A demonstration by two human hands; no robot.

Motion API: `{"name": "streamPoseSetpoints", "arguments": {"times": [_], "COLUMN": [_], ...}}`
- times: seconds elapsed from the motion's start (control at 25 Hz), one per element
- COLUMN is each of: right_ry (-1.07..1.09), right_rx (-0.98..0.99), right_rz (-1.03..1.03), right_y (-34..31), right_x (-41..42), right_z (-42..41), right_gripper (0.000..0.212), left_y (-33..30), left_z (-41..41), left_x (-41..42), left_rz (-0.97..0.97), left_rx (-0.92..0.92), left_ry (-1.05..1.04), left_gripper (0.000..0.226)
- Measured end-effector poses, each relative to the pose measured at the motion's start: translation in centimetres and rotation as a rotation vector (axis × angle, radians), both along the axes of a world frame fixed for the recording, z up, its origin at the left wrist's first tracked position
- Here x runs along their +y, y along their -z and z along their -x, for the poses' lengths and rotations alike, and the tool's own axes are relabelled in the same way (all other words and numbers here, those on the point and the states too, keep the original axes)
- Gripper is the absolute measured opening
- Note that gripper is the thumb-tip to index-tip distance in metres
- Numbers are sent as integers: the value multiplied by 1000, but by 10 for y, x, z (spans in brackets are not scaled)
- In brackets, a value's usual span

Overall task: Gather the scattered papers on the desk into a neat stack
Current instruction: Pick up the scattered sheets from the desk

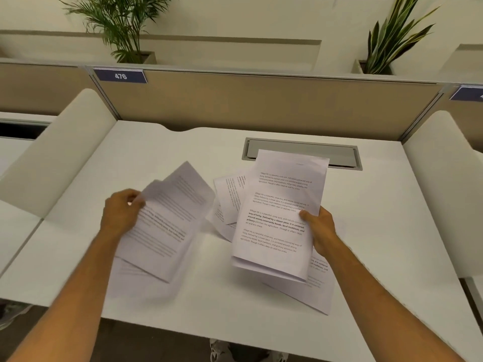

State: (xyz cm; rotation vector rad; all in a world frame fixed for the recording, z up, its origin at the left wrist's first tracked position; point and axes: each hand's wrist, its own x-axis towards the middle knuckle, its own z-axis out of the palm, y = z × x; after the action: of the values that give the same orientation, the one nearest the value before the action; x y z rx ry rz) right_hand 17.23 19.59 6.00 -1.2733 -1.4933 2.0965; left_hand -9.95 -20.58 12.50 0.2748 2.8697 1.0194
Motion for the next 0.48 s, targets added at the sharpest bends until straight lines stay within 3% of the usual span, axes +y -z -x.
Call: {"name": "streamPoseSetpoints", "arguments": {"times": [0.08, 0.24, 0.36, 0.48], "right_ry": [19, 13, -35, -99], "right_rx": [-3, 20, 56, 82], "right_rz": [-19, -12, 20, 57], "right_y": [0, -5, -15, -25], "right_x": [-4, -15, -27, -37], "right_z": [2, 9, 22, 34], "right_gripper": [28, 27, 28, 29], "left_y": [-29, -50, -33, 2], "left_z": [13, 13, -4, -30], "left_x": [11, 51, 91, 123], "left_rz": [-113, -521, -631, -624], "left_rx": [20, -181, -283, -398], "left_ry": [30, 23, 30, -1], "left_gripper": [6, 12, 15, 5]}}
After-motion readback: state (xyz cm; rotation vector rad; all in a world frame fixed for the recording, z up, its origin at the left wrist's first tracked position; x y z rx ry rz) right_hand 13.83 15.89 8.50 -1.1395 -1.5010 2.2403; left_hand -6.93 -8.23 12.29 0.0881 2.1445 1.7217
